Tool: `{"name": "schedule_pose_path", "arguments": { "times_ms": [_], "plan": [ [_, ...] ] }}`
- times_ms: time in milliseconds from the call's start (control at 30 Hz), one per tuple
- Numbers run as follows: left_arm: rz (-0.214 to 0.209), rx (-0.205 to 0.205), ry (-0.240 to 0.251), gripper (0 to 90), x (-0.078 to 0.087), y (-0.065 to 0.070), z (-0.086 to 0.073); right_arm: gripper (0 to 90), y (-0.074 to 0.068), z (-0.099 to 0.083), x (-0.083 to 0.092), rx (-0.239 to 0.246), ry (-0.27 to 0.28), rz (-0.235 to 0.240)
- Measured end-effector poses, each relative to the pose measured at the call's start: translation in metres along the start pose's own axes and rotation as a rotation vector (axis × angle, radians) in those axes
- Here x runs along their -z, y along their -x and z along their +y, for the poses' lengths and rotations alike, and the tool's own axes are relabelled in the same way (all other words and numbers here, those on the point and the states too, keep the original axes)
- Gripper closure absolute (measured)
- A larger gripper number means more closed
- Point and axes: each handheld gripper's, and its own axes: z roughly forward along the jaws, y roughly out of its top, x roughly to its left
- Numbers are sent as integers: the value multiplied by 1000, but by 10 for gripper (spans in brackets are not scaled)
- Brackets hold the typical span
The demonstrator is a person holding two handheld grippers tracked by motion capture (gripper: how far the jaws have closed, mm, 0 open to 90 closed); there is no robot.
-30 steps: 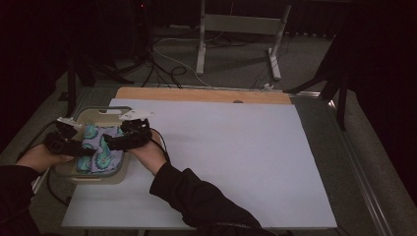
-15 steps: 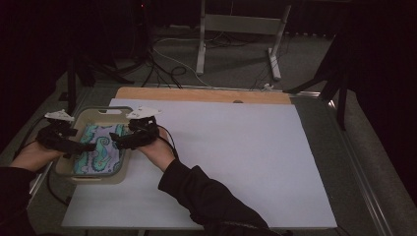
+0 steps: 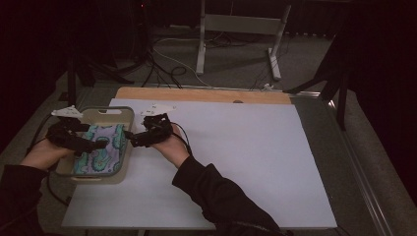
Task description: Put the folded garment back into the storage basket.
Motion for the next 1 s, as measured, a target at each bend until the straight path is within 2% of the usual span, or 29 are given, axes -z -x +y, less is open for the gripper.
{"name": "schedule_pose_path", "arguments": {
  "times_ms": [267,433,500,633,733,833,1000],
  "plan": [
    [-56,-49,25,0,-13,21,16,91,17,-3,17,5,-6,-6],
    [-72,-81,41,0,-19,36,27,91,28,-1,29,13,-5,-25],
    [-95,-86,37,0,-21,39,31,91,32,0,33,23,-9,-35],
    [-106,-91,49,0,-24,47,38,92,41,-1,41,32,-20,-49],
    [-113,-117,61,0,-25,56,43,92,46,-2,46,37,-30,-59],
    [-129,-120,91,0,-27,66,48,92,51,-2,53,47,-35,-65],
    [-140,-148,110,0,-32,87,52,92,60,-5,65,61,-38,-76]
  ]
}}
